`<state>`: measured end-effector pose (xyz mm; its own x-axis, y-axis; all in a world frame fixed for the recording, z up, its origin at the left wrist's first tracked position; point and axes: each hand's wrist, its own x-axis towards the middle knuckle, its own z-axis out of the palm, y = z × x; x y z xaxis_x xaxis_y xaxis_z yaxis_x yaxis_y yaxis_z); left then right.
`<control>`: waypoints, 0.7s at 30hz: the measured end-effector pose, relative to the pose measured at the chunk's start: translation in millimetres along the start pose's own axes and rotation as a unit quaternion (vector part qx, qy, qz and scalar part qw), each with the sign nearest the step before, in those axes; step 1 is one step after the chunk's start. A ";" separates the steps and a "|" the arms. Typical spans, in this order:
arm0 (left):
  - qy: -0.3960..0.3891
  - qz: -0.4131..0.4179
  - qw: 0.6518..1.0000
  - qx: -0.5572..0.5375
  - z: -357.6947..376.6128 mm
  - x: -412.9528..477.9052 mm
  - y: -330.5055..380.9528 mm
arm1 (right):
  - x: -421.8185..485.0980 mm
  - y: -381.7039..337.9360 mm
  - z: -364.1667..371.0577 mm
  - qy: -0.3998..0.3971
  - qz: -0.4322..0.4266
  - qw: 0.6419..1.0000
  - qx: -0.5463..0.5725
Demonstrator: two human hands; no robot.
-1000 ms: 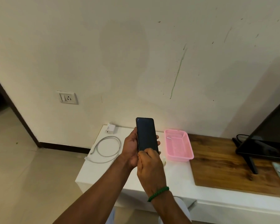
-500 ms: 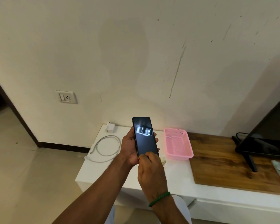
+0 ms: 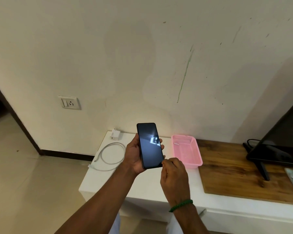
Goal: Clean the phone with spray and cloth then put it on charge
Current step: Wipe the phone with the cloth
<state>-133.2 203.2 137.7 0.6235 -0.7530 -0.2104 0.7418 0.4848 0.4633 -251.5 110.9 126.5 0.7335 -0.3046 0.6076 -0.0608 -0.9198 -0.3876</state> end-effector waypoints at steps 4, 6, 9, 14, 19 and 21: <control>-0.002 0.007 1.000 0.003 0.6 -0.7 -0.1 | 1.1 3.9 -2.3 0.008 0.005 1.000 0.009; -0.002 0.010 1.000 0.005 0.4 -0.8 -0.3 | 1.5 5.7 -2.0 0.011 0.010 1.000 0.014; -0.001 0.008 1.000 0.005 -0.6 -0.9 -0.5 | 1.1 6.7 -1.0 0.016 0.013 1.000 0.013; 0.000 0.004 1.000 0.005 -1.5 -2.1 -1.1 | -1.3 8.4 2.7 0.019 0.009 1.000 0.016; 0.013 -0.002 1.000 0.028 -2.1 0.0 -1.0 | -2.9 10.6 5.9 0.022 0.017 1.000 0.012; 0.025 -0.001 0.999 0.048 -2.1 1.7 -0.8 | -1.4 12.4 5.8 0.030 0.034 0.999 0.022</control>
<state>-132.2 202.5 135.1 0.6351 -0.7295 -0.2540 0.7181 0.4364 0.5421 -249.4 101.3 116.9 0.6872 -0.3814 0.6183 -0.0778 -0.8848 -0.4594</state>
